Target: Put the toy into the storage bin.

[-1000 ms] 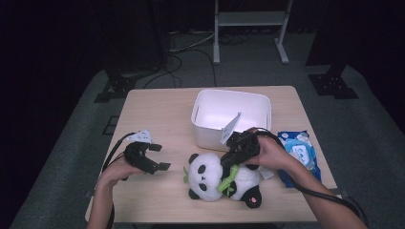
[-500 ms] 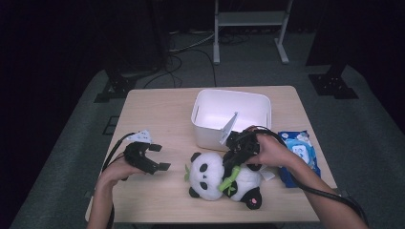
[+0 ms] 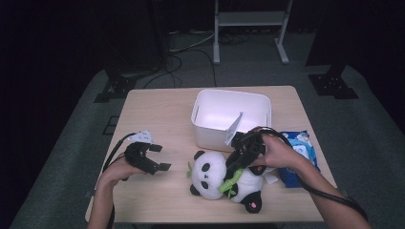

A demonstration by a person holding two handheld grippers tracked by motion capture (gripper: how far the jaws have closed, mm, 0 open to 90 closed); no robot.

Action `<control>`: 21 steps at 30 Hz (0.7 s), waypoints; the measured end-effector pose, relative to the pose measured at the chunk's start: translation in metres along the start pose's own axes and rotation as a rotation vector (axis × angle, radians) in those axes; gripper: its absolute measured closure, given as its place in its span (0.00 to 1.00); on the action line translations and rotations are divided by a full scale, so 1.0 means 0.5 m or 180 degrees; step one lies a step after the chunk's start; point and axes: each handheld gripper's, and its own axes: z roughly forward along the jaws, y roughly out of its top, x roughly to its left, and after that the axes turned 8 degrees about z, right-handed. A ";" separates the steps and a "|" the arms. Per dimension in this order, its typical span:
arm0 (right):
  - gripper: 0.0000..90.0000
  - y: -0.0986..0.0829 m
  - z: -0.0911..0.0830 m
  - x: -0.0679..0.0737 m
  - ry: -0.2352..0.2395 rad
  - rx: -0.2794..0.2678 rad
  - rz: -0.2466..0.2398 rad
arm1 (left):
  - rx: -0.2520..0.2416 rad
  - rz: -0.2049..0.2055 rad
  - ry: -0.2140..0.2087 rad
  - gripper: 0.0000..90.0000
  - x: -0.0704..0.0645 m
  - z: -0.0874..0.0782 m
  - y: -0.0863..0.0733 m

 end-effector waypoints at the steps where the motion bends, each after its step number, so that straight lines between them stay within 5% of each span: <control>1: 0.65 0.000 0.000 0.001 -0.0015 0.0003 0.0002 | 0.0002 0.0004 0.0001 0.08 0.000 0.000 0.000; 15: 0.68 0.005 0.038 -0.004 -0.0198 0.0095 -0.0004 | -0.0014 0.0000 0.0007 0.08 0.000 -0.004 -0.001; 21: 0.79 0.006 0.039 0.001 -0.0303 0.0064 -0.0053 | -0.0009 -0.0001 0.0006 0.09 0.000 -0.004 -0.001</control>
